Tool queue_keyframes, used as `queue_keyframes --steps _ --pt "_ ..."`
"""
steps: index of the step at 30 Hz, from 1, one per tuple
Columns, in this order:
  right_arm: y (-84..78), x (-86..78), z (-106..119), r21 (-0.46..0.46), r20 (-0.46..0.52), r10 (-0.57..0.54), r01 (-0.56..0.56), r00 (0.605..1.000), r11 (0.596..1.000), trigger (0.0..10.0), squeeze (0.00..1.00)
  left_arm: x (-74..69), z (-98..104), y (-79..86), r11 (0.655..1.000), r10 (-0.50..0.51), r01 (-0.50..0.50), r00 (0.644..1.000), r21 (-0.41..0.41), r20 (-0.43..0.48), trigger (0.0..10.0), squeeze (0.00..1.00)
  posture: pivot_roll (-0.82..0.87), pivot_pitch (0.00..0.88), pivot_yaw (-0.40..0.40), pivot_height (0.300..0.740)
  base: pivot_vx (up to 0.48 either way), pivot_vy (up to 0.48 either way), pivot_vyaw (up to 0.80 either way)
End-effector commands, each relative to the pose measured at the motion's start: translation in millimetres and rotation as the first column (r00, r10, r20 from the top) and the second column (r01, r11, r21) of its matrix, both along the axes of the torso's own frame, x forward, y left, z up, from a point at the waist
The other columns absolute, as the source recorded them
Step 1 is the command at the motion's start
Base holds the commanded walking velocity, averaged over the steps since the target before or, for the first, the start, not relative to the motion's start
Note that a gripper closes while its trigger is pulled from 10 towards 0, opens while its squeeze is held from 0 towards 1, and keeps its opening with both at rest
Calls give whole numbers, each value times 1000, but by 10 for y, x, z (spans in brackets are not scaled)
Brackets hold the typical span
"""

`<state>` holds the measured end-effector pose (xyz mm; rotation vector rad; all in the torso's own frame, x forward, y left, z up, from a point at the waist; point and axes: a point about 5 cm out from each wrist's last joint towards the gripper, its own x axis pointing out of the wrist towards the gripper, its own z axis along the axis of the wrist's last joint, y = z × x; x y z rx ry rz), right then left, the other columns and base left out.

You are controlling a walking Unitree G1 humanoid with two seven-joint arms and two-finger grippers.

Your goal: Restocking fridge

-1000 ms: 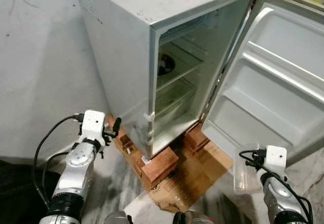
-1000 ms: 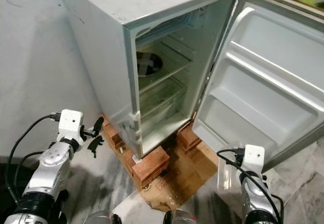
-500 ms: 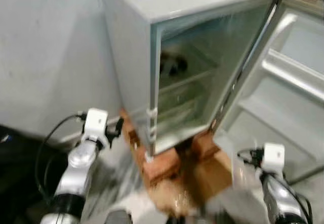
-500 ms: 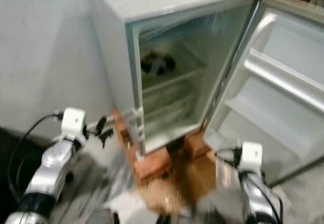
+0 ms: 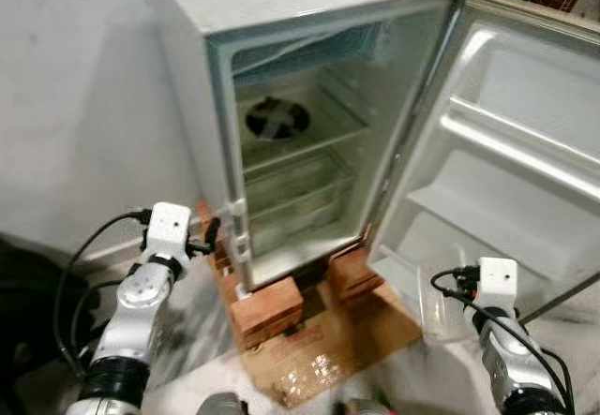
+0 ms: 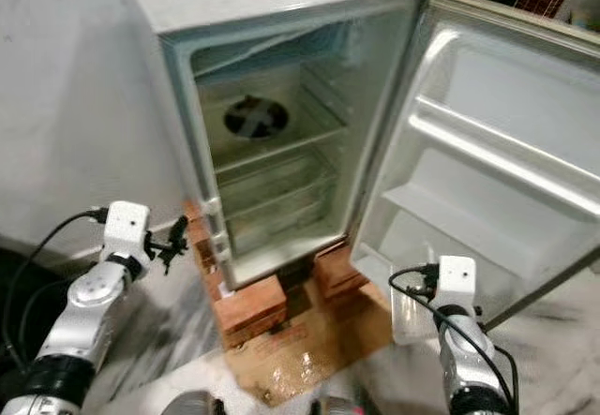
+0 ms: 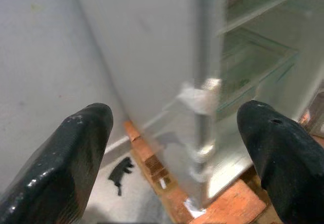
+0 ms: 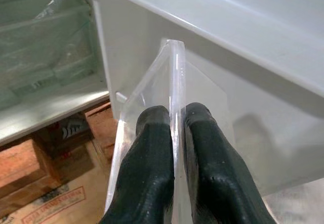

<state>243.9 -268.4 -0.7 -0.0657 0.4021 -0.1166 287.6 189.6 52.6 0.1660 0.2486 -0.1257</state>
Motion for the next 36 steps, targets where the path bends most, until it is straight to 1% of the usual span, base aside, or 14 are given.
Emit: queue_keyframes --steps 1,3,6,7,9,11,15,17,18,19,23,29,33,36 --pt "-30 57 90 -17 28 22 -21 999 1000 10000 0 1 -18 -85 1000 -18 18 1000 -6 -8 10000 0 75 0 -31 740 0 -285 0" --pt "0 96 127 -16 45 43 -42 998 999 10000 0 3 -17 -86 1000 -18 18 1000 -5 -8 10000 0 76 0 -31 740 0 -281 0" --pt "62 160 188 -49 68 102 -99 992 994 10000 0 8 -15 -85 1000 -17 17 1000 -2 -7 10000 0 76 0 -33 740 0 -276 0" --pt "136 201 233 -82 88 166 -159 982 984 10000 0 11 -7 -80 1000 -7 7 1000 -2 0 10000 0 77 0 -35 740 0 0 0" --pt "204 233 266 -79 106 200 -192 974 978 10000 0 16 1 -61 1000 16 -16 1000 4 6 10000 0 79 0 -35 740 0 0 0" --pt "218 243 279 -80 112 208 -200 972 977 10000 0 19 4 -52 1000 29 -29 1000 5 8 10000 0 81 0 -37 740 0 0 0" --pt "289 330 385 -44 165 219 -214 962 976 10000 0 72 45 -15 993 113 -113 994 17 2 10000 0 83 0 -38 740 0 0 0" --pt "378 387 476 -48 205 256 -251 945 967 10000 0 120 100 -99 995 102 -102 995 0 17 10000 0 85 0 -40 740 0 0 203" --pt "378 387 476 -48 205 256 -251 945 967 10000 0 120 100 -99 995 102 -102 995 0 17 10000 0 85 0 -40 740 0 0 406" --pt "445 423 529 -40 229 274 -272 934 961 10000 0 141 117 -142 996 92 -92 995 -7 25 10000 0 83 0 -41 740 0 0 800" --pt "524 458 577 -25 252 288 -291 924 956 10000 0 145 112 -152 995 101 -101 995 -21 20 10000 0 80 0 -40 740 0 0 800" --pt "552 450 584 -20 250 296 -300 922 954 10000 0 149 120 -115 994 113 -113 993 -13 21 10000 0 81 0 -42 740 0 0 800" --pt "563 457 608 -16 250 300 -306 921 952 10000 0 131 115 -163 998 55 -55 998 -40 7 10000 0 77 0 -39 740 0 0 800" --pt "585 496 643 -21 257 307 -312 916 950 10000 0 130 128 -182 998 45 -45 999 -44 13 10000 0 74 0 -30 740 0 -322 325"
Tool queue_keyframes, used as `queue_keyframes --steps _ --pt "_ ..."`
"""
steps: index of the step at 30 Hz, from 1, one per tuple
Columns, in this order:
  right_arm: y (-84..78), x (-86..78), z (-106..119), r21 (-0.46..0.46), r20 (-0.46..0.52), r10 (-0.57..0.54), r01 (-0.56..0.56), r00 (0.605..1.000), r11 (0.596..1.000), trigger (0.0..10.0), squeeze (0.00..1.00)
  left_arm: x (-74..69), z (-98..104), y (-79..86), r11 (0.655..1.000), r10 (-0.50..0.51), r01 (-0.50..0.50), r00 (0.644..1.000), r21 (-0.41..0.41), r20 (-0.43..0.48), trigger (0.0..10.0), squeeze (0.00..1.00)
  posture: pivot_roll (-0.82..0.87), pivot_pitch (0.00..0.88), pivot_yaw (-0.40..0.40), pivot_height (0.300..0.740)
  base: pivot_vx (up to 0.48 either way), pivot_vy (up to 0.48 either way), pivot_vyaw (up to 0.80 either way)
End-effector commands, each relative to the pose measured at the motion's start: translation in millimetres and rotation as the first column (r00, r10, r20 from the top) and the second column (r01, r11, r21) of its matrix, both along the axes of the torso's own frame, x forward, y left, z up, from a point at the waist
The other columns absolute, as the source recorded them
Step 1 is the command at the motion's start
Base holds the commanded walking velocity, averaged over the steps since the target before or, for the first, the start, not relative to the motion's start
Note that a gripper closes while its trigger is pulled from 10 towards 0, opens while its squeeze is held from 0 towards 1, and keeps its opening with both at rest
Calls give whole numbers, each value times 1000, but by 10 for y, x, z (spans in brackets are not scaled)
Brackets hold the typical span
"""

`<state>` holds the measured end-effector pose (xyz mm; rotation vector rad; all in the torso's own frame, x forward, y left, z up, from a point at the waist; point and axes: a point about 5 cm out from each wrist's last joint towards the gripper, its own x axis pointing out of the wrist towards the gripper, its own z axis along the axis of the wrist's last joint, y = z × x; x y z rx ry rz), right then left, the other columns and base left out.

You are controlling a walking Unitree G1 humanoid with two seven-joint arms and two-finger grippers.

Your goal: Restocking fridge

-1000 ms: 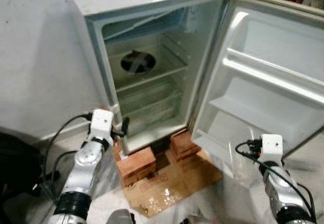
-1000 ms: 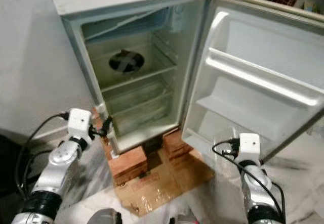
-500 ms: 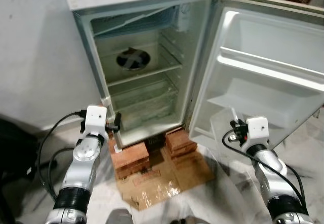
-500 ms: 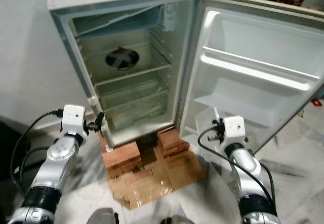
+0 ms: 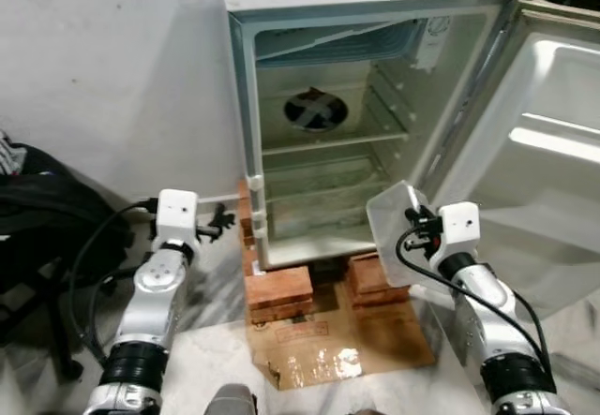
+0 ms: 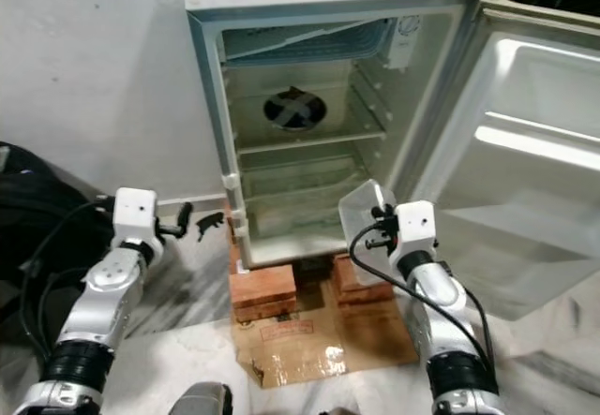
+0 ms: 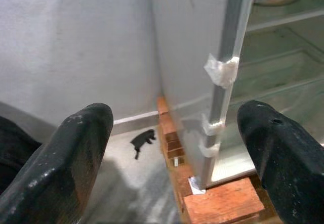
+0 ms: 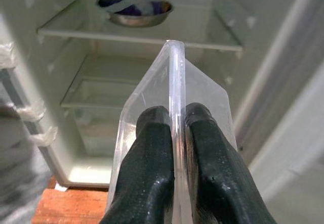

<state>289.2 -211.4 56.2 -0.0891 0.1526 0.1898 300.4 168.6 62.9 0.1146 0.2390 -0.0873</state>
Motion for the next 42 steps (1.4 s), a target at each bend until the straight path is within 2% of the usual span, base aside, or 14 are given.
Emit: queue_keyframes --steps 1,11,14,18,21,23,26,29,32,33,39,42 --pt "30 62 91 -6 28 9 -9 1000 1000 10000 0 7 33 20 1000 -3 3 1000 3 7 10000 0 74 0 -24 740 0 -401 0" --pt "153 121 138 3 36 34 -34 999 999 10000 0 31 84 51 1000 -10 10 1000 9 16 10000 0 77 0 10 740 0 -405 0" --pt "246 133 184 42 54 24 -26 998 999 10000 0 -10 145 84 1000 -28 27 999 14 38 10000 0 79 0 18 740 0 -412 0" --pt "283 150 230 103 57 -21 15 998 995 10000 0 -75 138 98 999 -36 35 998 15 46 10000 0 85 0 3 740 0 -393 0" --pt "332 122 287 131 87 -31 19 996 991 10000 0 -147 148 137 999 -6 2 997 49 81 10000 0 85 0 -2 740 0 0 0" --pt "358 59 325 140 105 -30 15 994 990 10000 0 -242 146 166 1000 16 -16 996 4 89 10000 0 83 0 -12 740 0 0 0" --pt "351 -24 335 130 114 -44 29 993 991 10000 0 -341 180 179 1000 19 -21 991 17 131 10000 0 89 0 -30 740 0 0 0" --pt "348 -86 322 159 92 -48 33 995 987 10000 0 -393 167 189 999 21 -24 992 24 123 10000 0 93 0 -40 740 0 0 0" --pt "388 -110 311 142 80 -19 7 997 990 10000 0 -398 140 201 999 33 -32 994 -12 108 10000 0 90 0 -47 740 0 0 0" --pt "425 -113 324 165 80 8 -21 997 986 10000 0 -390 135 195 999 40 -38 994 -29 103 10000 0 90 0 -50 740 0 0 0" --pt "484 -61 406 133 111 42 -57 993 989 10000 0 -359 169 169 999 41 -36 993 -40 112 10000 0 93 0 -55 740 0 0 400" --pt "497 -56 409 154 103 38 -54 994 987 10000 0 -365 173 185 998 43 -39 993 -40 111 10000 0 94 0 -55 740 94 91 800"
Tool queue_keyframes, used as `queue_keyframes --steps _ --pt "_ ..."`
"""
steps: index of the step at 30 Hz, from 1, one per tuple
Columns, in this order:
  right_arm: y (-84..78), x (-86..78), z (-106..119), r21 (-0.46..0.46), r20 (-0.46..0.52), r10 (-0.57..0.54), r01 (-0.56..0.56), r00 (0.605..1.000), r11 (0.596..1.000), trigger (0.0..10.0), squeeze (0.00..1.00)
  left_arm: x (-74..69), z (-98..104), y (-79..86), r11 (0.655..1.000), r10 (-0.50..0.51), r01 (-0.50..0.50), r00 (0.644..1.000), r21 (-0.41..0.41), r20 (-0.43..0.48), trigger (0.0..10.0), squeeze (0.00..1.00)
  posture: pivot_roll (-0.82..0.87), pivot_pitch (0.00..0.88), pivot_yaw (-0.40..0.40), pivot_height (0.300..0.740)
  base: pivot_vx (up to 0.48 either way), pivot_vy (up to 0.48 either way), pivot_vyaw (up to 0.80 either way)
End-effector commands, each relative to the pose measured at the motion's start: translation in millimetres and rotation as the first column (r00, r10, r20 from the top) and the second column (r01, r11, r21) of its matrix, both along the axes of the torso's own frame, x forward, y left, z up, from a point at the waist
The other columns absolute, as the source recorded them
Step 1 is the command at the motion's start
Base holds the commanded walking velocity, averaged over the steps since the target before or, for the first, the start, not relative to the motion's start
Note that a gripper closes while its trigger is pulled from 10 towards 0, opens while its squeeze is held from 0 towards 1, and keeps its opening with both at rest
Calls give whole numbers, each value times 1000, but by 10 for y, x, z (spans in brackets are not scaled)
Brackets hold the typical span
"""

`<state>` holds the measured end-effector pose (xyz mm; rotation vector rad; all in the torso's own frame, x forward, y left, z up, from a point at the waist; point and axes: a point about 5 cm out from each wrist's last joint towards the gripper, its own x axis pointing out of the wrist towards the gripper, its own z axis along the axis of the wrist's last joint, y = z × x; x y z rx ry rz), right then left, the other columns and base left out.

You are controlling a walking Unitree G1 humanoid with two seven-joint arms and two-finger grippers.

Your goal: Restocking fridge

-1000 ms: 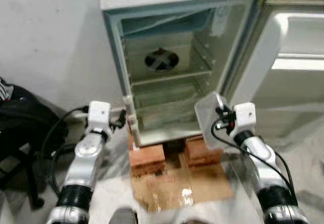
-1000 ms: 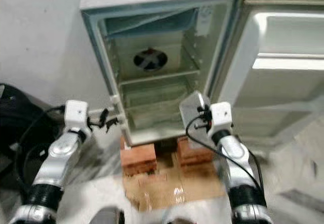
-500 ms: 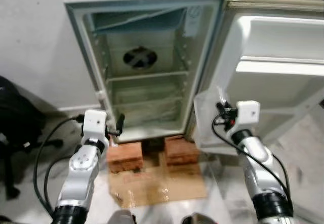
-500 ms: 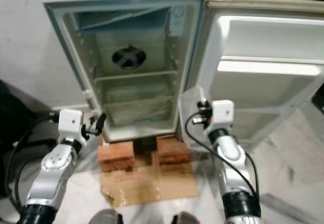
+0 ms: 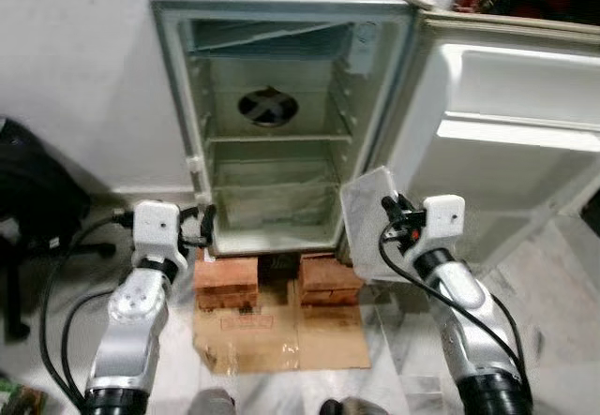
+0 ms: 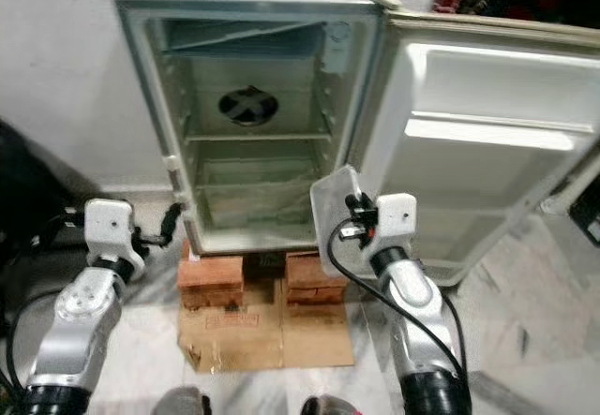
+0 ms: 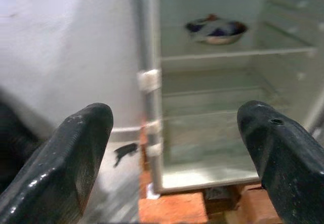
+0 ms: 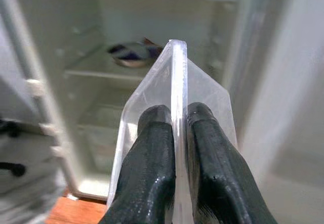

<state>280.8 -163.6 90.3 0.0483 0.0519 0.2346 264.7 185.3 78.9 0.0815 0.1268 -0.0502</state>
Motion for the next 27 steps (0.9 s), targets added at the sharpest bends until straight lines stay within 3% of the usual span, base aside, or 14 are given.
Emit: queue_keyframes --steps 1,6,21,27 --pt "18 28 67 8 16 7 -7 1000 1000 10000 0 -8 14 18 1000 6 -6 1000 -5 -1 10000 0 94 0 -55 740 281 274 800" --pt "34 23 44 8 1 12 -12 1000 1000 10000 0 -27 -4 53 1000 15 -15 1000 -14 -11 10000 0 95 0 -55 740 365 301 635" --pt "26 43 31 18 -17 12 -11 1000 1000 10000 0 9 -7 34 1000 -1 1 1000 -19 -16 10000 0 94 0 -51 740 373 301 0" --pt "5 50 42 32 -13 -3 3 1000 999 10000 0 20 -12 19 1000 -13 13 1000 -5 -19 10000 0 93 0 -52 740 475 0 0"
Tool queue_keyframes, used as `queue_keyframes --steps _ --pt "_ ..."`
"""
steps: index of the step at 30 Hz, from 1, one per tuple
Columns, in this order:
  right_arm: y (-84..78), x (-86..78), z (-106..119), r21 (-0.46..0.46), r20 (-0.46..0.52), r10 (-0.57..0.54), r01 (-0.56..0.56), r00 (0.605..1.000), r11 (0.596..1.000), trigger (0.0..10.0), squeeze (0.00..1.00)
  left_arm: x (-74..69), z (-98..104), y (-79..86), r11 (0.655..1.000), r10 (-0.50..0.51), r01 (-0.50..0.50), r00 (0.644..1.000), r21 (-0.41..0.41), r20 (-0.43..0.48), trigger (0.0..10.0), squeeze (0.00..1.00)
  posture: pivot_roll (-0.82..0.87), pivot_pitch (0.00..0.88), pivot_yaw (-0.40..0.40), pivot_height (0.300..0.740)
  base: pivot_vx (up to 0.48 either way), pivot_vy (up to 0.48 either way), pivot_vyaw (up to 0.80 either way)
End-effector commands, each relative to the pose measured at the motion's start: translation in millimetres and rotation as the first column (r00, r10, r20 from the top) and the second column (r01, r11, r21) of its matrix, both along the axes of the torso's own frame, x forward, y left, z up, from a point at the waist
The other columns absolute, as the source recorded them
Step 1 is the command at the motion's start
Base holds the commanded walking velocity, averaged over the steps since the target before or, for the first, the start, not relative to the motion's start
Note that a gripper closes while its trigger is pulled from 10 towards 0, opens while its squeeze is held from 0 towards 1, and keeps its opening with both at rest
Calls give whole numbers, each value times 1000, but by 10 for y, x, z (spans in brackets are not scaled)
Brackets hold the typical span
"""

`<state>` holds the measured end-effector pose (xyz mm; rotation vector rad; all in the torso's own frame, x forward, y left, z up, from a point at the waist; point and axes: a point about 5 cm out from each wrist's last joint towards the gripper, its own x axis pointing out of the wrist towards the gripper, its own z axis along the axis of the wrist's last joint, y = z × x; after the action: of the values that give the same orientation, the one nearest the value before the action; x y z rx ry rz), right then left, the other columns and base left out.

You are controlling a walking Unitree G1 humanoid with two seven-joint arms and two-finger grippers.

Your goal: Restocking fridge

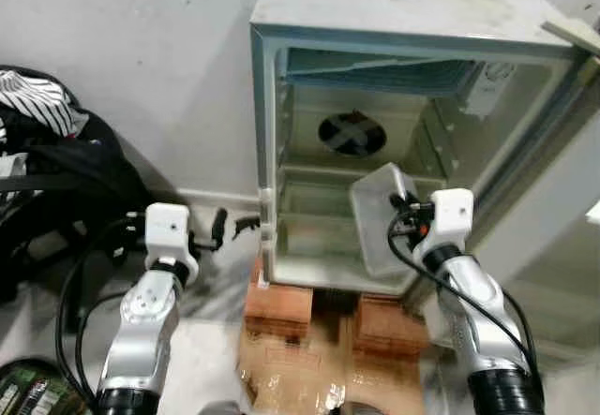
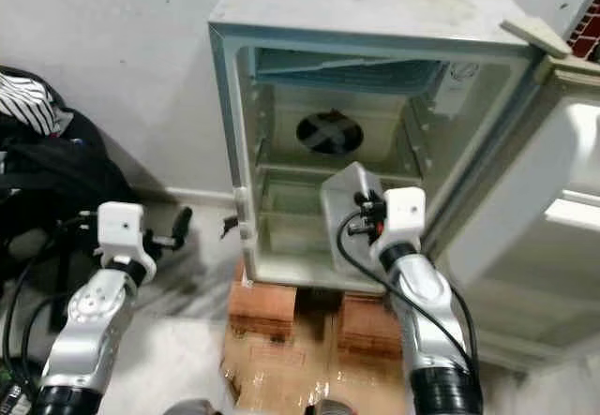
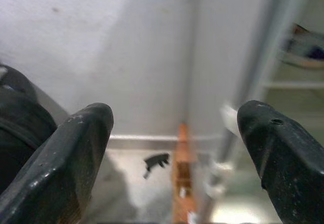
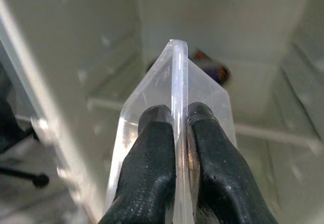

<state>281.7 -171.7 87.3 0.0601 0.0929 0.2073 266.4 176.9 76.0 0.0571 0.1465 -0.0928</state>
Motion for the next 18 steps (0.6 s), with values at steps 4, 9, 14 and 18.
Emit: queue_keyframes --steps 4,9,14,18 --pt "64 48 77 22 31 10 -11 999 1000 10000 0 16 14 90 1000 19 -19 1000 21 -1 10000 0 91 0 -52 740 452 0 0" --pt "46 53 71 25 27 -1 0 1000 1000 10000 0 22 -12 70 1000 13 -13 1000 18 -23 10000 0 91 0 -51 740 88 0 0" --pt "-41 52 41 34 3 -59 59 998 998 10000 0 13 -15 57 1000 -12 13 1000 13 -26 10000 0 93 0 -53 740 0 0 0" --pt "-67 54 36 41 -2 -77 77 997 996 10000 0 15 -7 59 1000 -21 21 1000 13 -19 10000 0 92 0 -52 740 0 0 -117"
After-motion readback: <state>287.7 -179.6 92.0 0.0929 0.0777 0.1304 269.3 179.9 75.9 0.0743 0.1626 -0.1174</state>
